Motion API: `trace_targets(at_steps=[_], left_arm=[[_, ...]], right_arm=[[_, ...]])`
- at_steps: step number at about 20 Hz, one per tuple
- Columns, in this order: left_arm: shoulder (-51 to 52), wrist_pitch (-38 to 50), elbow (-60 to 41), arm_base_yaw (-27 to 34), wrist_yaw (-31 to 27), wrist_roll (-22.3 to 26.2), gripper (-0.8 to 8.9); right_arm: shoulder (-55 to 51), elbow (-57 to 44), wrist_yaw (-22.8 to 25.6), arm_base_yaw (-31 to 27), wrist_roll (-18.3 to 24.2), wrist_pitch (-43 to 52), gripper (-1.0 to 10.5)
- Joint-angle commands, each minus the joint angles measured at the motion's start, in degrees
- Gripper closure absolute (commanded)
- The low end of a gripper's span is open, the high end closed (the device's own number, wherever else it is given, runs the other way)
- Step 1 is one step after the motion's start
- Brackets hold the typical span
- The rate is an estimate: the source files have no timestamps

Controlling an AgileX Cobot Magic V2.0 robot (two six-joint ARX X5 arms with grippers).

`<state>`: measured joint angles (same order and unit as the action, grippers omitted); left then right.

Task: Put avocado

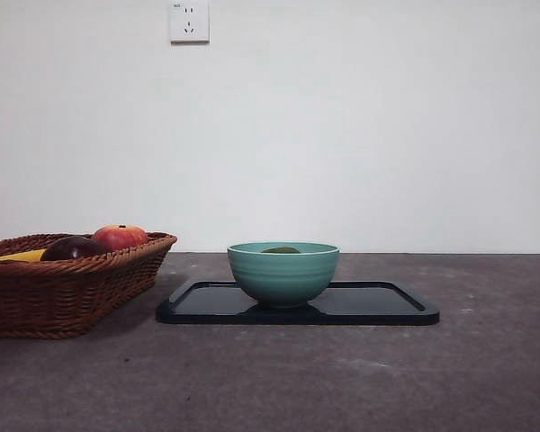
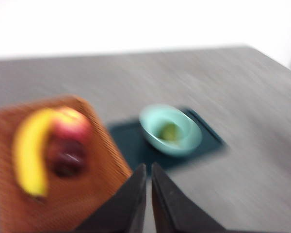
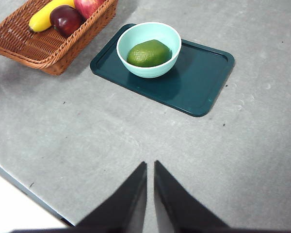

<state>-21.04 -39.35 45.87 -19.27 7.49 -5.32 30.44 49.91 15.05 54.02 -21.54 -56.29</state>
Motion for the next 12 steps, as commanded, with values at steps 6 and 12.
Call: trace_targets(at_steps=[6,12], left_arm=[[0.9,22.0,-22.4,17.7,-0.1,7.5,7.95],[8.3,36.4,-40.7,18.9,-0.1,3.5,7.95]], right_arm=[[0.1,0.4,0.2,0.7,-0.5,0.6,9.3],[0.1,0.4,0.2,0.7,-0.5,0.6,9.3]])
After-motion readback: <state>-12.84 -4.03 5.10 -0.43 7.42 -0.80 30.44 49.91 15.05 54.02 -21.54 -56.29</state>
